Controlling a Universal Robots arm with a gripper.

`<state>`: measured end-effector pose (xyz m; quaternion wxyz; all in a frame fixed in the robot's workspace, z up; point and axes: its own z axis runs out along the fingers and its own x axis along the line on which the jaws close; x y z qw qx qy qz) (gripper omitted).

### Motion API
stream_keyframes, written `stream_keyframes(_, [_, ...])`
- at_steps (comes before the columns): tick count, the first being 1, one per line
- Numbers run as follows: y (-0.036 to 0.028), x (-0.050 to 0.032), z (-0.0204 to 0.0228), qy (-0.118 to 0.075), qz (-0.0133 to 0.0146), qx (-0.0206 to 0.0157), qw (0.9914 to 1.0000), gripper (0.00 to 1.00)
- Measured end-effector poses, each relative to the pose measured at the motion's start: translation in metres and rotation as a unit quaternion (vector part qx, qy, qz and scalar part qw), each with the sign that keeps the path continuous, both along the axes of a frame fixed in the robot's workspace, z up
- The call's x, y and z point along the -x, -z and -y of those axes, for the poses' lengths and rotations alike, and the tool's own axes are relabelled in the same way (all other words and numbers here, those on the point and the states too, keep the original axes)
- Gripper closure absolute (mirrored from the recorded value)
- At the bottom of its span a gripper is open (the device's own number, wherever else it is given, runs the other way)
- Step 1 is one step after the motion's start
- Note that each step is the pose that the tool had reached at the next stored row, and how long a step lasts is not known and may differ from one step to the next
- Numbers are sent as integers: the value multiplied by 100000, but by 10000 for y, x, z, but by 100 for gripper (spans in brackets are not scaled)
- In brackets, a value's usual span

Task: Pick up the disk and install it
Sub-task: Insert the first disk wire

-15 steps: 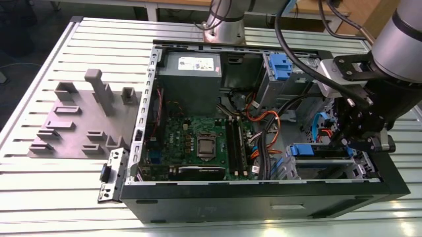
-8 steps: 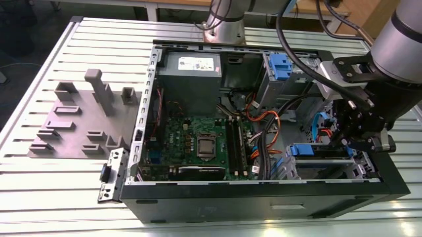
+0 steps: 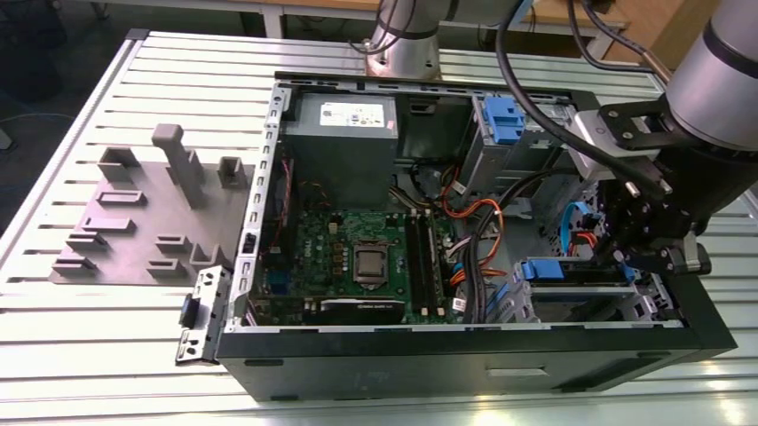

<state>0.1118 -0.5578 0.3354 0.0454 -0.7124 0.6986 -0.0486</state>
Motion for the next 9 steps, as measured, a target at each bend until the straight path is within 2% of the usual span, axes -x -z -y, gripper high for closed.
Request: stream_keyframes(9, [15,1,11,104,5,13,100000,84])
